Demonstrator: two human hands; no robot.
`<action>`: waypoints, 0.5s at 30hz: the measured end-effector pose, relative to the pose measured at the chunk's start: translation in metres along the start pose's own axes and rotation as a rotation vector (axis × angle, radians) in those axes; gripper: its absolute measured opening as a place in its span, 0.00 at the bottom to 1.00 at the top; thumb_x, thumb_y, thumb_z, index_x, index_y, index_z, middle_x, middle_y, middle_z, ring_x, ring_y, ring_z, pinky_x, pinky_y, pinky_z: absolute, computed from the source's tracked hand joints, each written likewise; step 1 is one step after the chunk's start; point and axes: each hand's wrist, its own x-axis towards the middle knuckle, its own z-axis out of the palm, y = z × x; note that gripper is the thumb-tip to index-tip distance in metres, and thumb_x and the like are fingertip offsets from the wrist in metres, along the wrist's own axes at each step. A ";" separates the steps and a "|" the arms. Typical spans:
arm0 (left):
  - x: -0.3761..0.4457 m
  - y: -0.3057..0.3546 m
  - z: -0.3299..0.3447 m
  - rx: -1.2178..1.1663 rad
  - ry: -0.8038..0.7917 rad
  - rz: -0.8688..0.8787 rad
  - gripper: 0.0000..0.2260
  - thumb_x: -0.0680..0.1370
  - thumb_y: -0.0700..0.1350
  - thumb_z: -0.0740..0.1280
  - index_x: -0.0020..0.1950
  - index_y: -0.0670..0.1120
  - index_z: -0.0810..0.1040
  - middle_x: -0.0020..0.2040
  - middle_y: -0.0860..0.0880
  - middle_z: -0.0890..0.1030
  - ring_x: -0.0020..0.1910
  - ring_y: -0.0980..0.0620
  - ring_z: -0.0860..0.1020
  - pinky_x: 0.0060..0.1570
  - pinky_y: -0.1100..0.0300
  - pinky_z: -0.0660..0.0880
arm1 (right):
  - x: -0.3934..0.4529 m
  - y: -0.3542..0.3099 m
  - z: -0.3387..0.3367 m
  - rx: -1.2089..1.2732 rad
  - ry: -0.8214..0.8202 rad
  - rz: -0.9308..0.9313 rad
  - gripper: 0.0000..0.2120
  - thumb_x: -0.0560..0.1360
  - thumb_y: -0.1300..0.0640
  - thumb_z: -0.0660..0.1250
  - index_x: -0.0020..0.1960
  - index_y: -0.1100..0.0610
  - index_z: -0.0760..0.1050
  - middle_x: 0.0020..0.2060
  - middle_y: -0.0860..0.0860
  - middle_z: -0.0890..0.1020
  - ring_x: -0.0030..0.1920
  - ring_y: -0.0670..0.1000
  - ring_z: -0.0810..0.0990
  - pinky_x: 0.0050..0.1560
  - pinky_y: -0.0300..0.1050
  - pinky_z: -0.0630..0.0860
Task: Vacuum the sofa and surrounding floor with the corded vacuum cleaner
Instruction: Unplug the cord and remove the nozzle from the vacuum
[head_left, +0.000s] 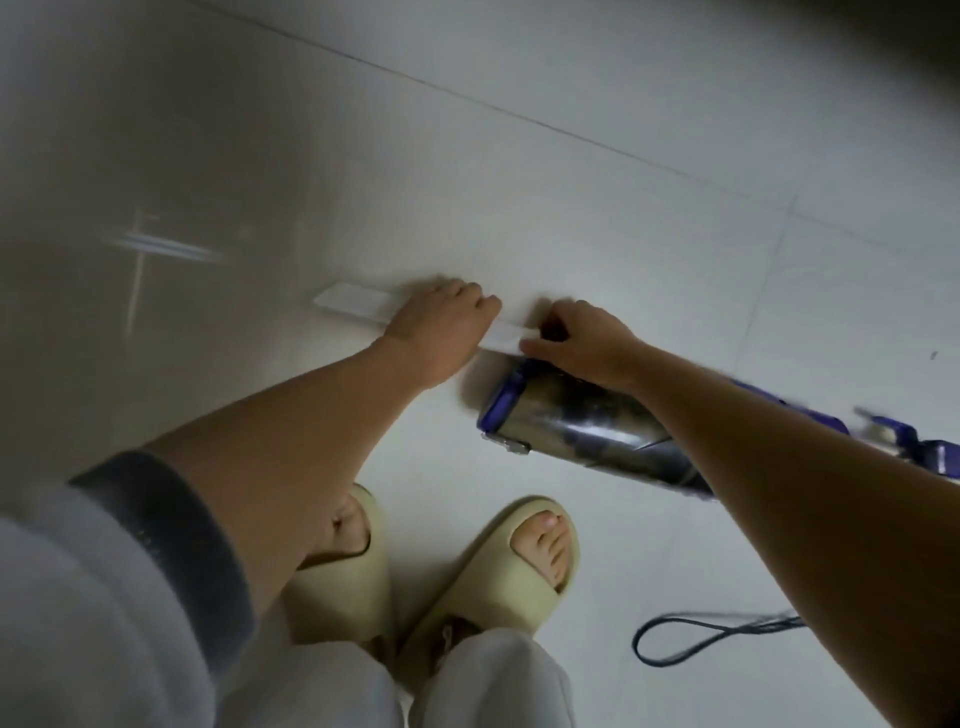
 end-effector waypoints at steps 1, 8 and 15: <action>-0.001 -0.004 -0.002 0.032 -0.040 0.028 0.14 0.79 0.47 0.62 0.63 0.45 0.69 0.60 0.45 0.75 0.58 0.44 0.75 0.50 0.52 0.71 | 0.000 0.001 -0.002 0.012 -0.058 -0.015 0.21 0.71 0.38 0.67 0.54 0.53 0.75 0.49 0.49 0.79 0.49 0.52 0.77 0.50 0.49 0.75; -0.031 0.000 -0.013 0.073 0.137 0.172 0.15 0.67 0.51 0.75 0.49 0.46 0.77 0.39 0.49 0.81 0.36 0.45 0.80 0.30 0.58 0.68 | -0.021 0.002 -0.012 0.123 -0.348 -0.034 0.30 0.54 0.29 0.75 0.50 0.45 0.79 0.43 0.43 0.83 0.45 0.46 0.82 0.52 0.47 0.78; -0.041 0.012 -0.006 0.107 0.278 0.171 0.15 0.56 0.33 0.74 0.39 0.44 0.78 0.29 0.48 0.74 0.22 0.46 0.73 0.23 0.62 0.62 | -0.030 -0.006 -0.013 0.071 -0.392 -0.103 0.21 0.56 0.39 0.79 0.43 0.47 0.79 0.38 0.44 0.83 0.42 0.45 0.81 0.47 0.44 0.78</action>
